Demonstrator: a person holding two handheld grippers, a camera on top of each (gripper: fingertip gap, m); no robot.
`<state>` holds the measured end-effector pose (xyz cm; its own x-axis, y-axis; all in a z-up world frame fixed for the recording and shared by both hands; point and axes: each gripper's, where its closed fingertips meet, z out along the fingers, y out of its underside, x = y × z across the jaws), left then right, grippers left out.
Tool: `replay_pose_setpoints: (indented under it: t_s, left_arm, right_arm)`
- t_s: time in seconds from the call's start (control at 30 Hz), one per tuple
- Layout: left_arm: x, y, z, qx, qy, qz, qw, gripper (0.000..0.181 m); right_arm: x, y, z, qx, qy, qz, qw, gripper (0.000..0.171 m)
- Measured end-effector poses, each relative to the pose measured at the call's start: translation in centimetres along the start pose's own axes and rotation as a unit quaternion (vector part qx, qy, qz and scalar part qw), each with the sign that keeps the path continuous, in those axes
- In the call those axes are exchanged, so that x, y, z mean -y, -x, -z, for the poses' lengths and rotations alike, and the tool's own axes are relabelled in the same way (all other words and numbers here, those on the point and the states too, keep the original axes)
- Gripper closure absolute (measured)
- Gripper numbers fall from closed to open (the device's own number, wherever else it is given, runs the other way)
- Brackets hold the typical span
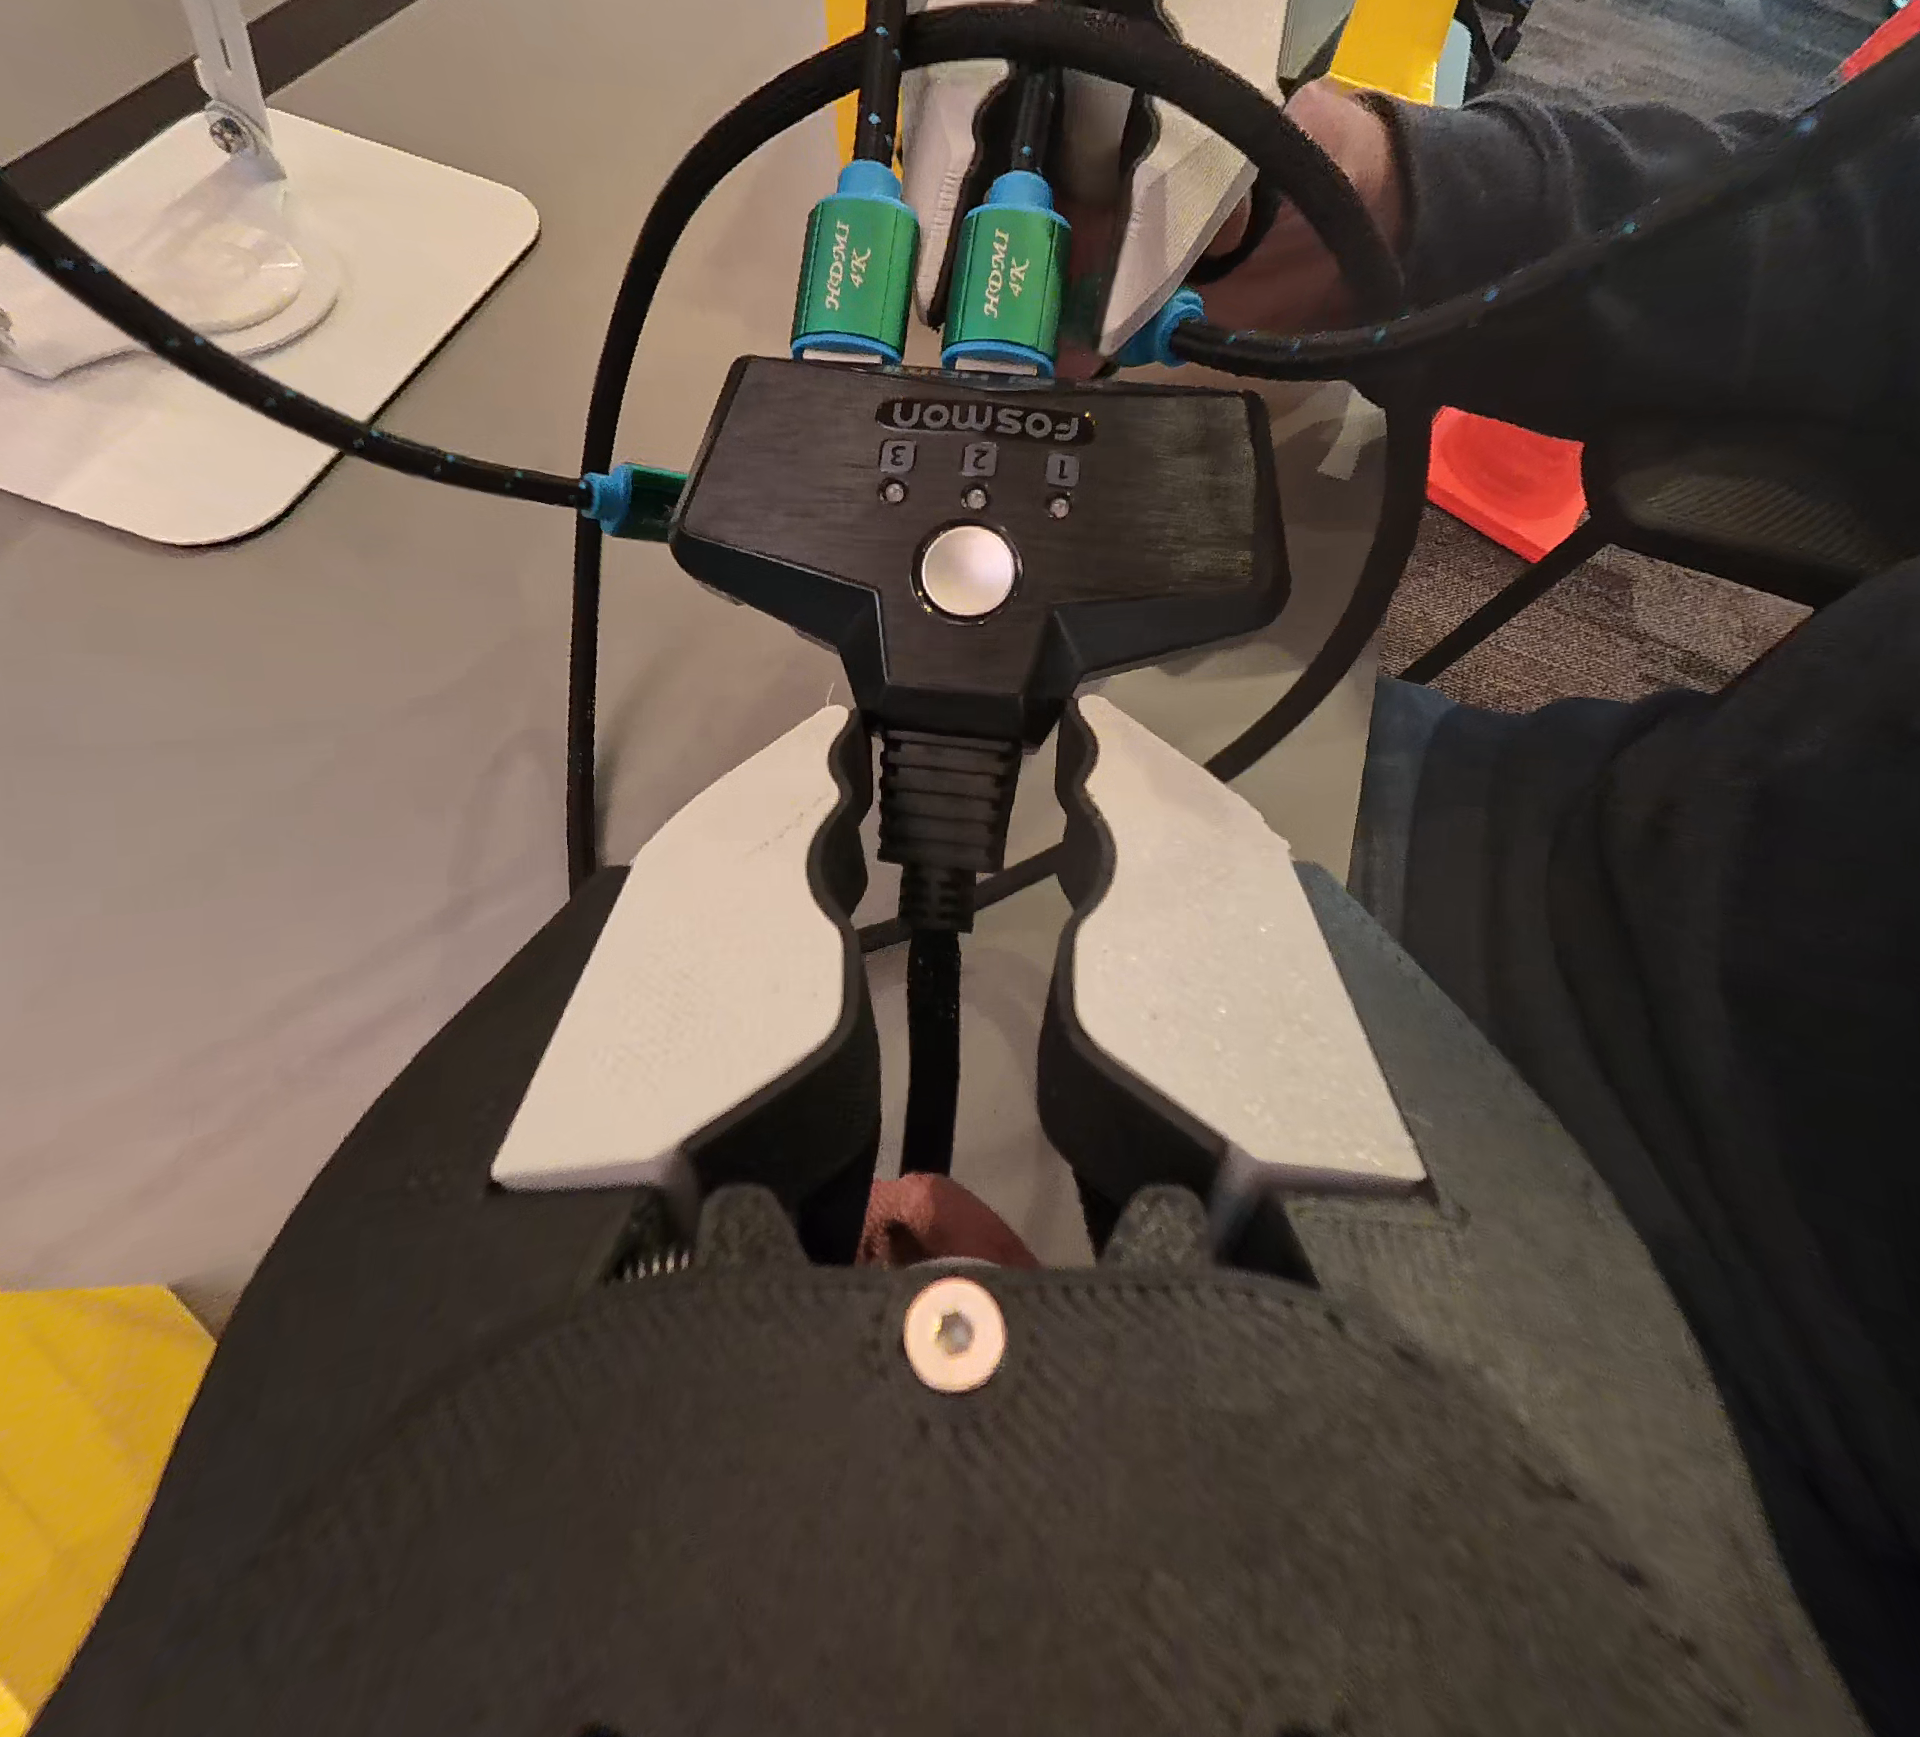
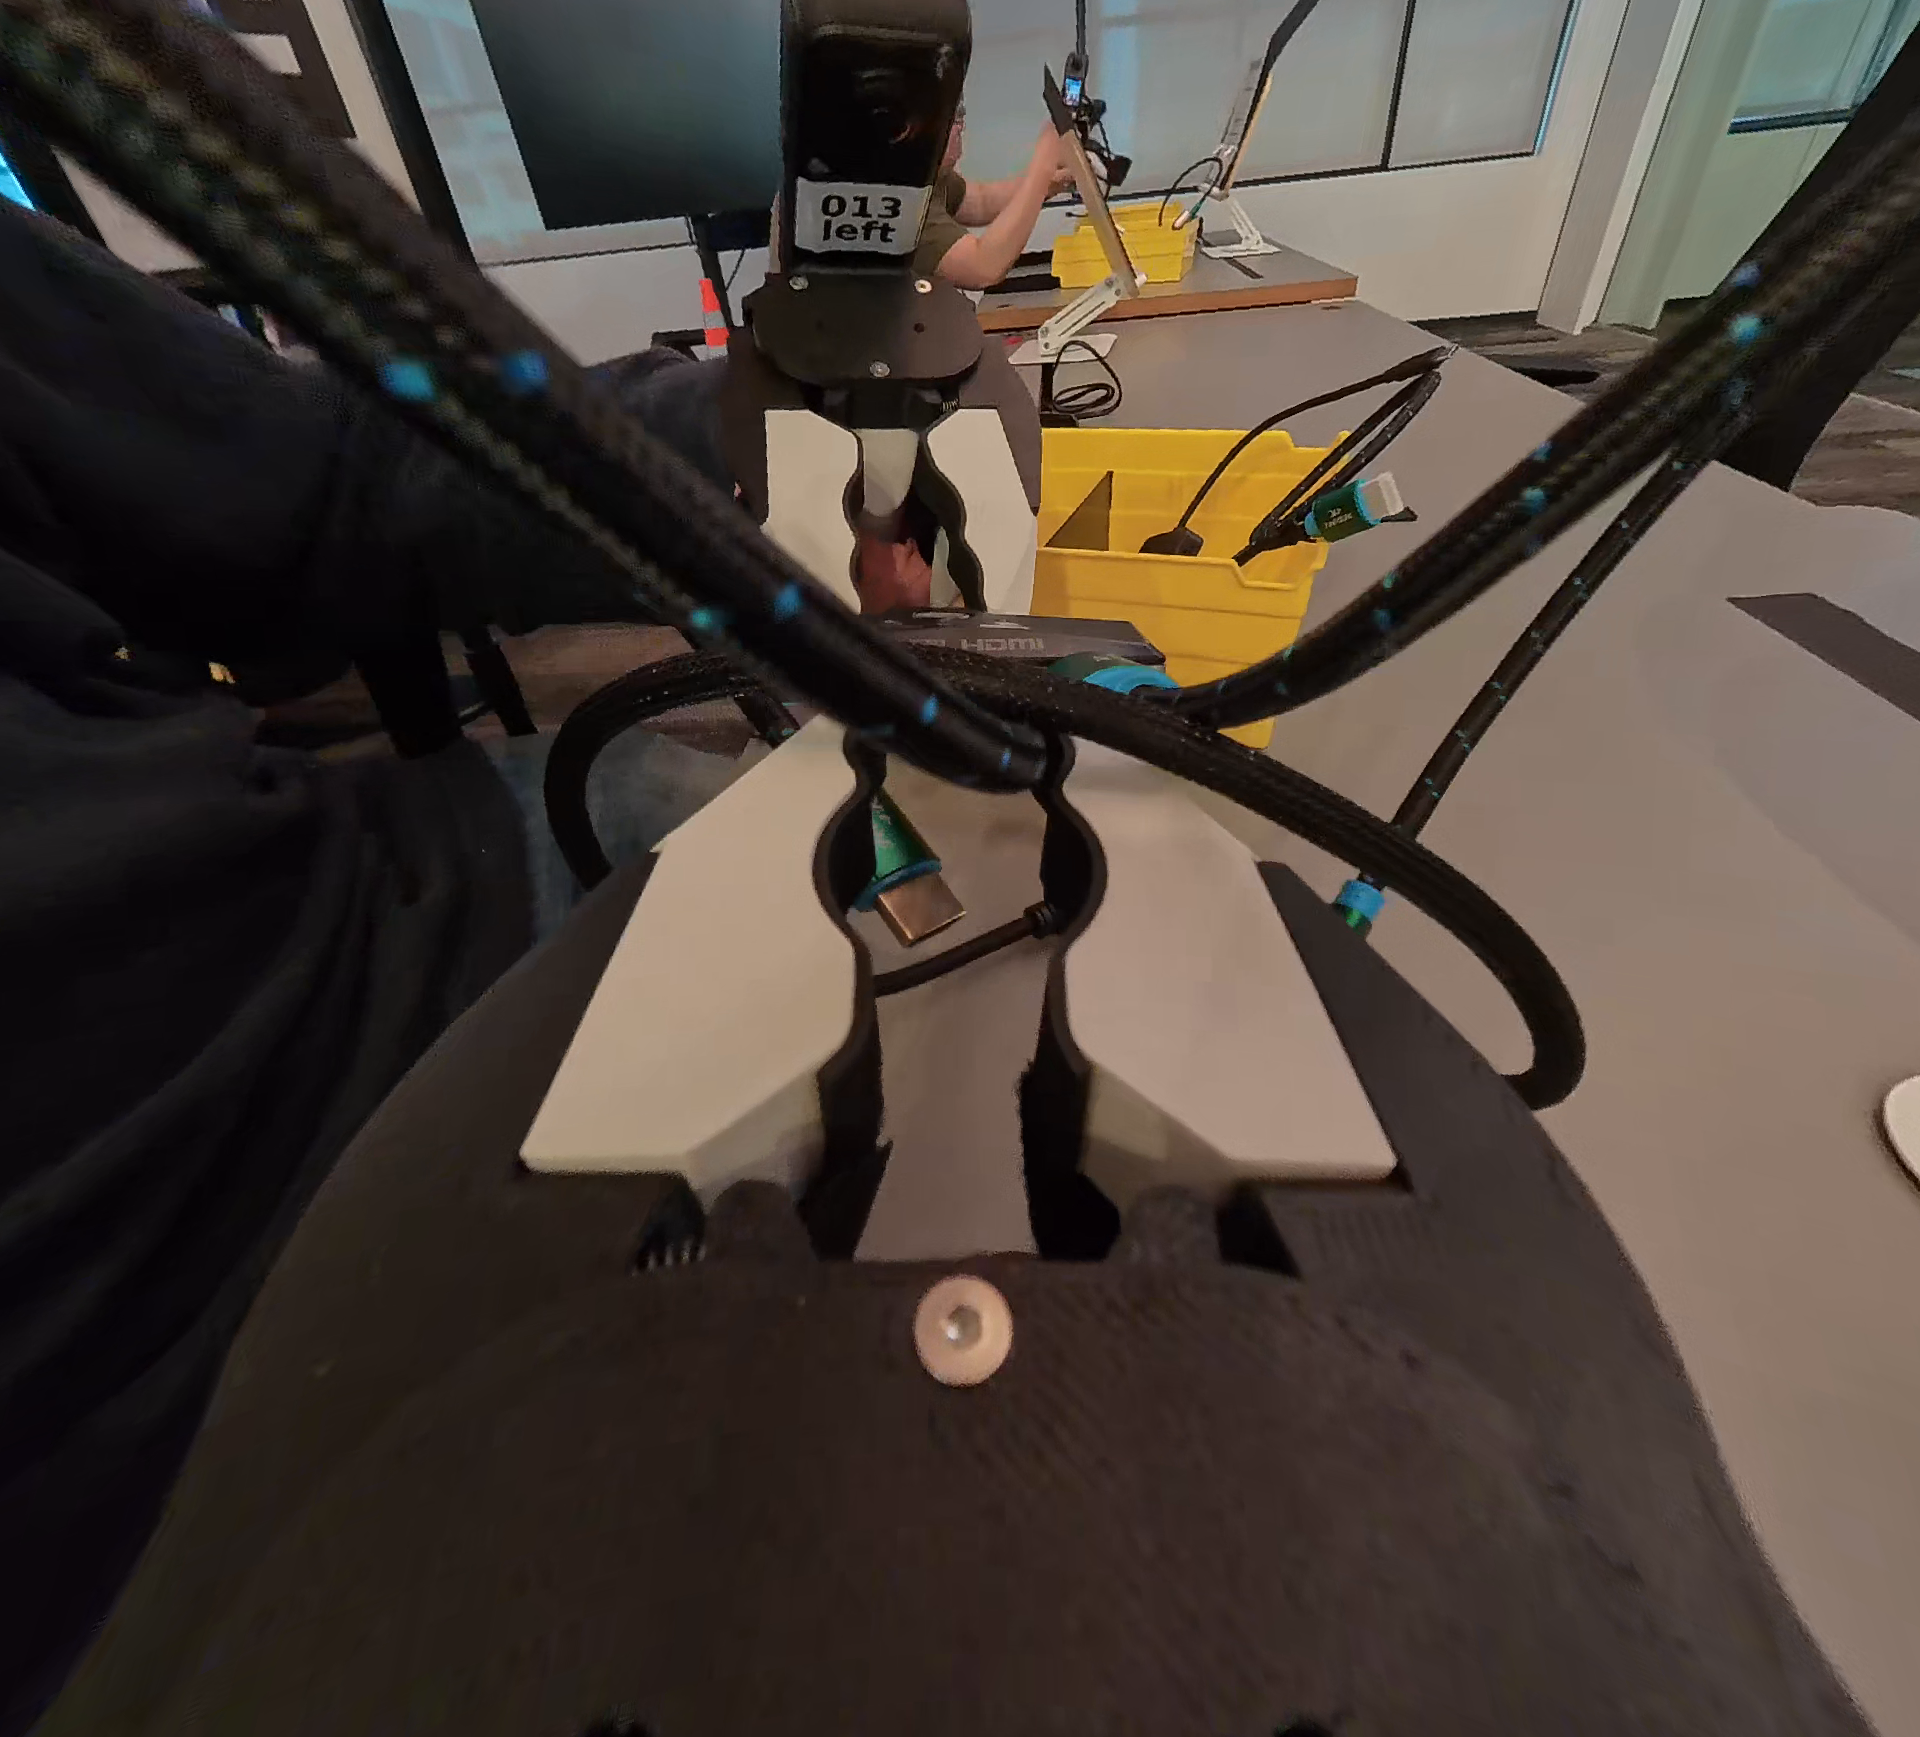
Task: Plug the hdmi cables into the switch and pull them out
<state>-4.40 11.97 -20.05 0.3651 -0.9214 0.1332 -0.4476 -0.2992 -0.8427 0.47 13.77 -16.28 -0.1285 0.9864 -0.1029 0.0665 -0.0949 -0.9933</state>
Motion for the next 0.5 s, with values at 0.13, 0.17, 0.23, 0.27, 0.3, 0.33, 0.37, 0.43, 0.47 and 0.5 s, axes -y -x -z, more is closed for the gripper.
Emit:
replay_pose_setpoints:
  t_s: [0.13,0.17,0.23,0.27,0.3,0.33,0.37,0.43,0.47,0.5]
  left_arm:
    - [-0.4,0.1,-0.3,0.002,0.007,-0.001,1.0,0.148]
    - [-0.4,0.1,-0.4,0.004,0.009,-0.002,1.0,0.149]
    - [-0.4,0.1,-0.5,0.005,0.01,-0.003,1.0,0.149]
    - [-0.3,0.0,-0.5,0.002,0.009,-0.003,1.0,0.149]
    - [-0.3,0.0,-0.5,0.002,0.009,-0.004,1.0,0.149]
    - [-0.3,0.0,-0.4,0.003,0.008,-0.005,1.0,0.149]
    - [-0.2,0.0,-0.3,0.002,0.009,-0.005,1.0,0.149]
    - [-0.3,0.0,-0.2,0.002,0.014,-0.008,1.0,0.149]
    - [-0.2,-0.1,-0.1,0.001,0.013,-0.009,1.0,0.149]
    - [-0.1,-0.2,-0.1,-0.002,0.012,-0.008,1.0,0.149]
  right_arm:
    - [0.2,-0.3,-0.4,0.005,0.007,-0.029,1.0,0.144]
    - [0.3,-0.5,-0.5,0.003,0.006,-0.03,1.0,0.15]
    - [0.7,-0.5,-0.5,0.008,-0.007,-0.033,0.999,0.151]
    - [0.9,-0.3,-0.6,0.013,-0.011,-0.027,0.999,0.152]
    - [1.0,-0.2,-0.6,0.015,-0.014,-0.017,1.0,0.152]
    - [1.1,-0.1,-0.6,0.017,-0.015,-0.01,1.0,0.152]
    - [1.1,0.0,-0.7,0.02,-0.013,-0.006,1.0,0.152]
    - [0.9,0.1,-0.6,0.025,-0.001,0.003,1.0,0.153]
    - [0.8,0.1,-0.5,0.029,0.001,0.003,1.0,0.153]
    - [0.8,0.1,-0.4,0.033,0.001,0.001,0.999,0.153]
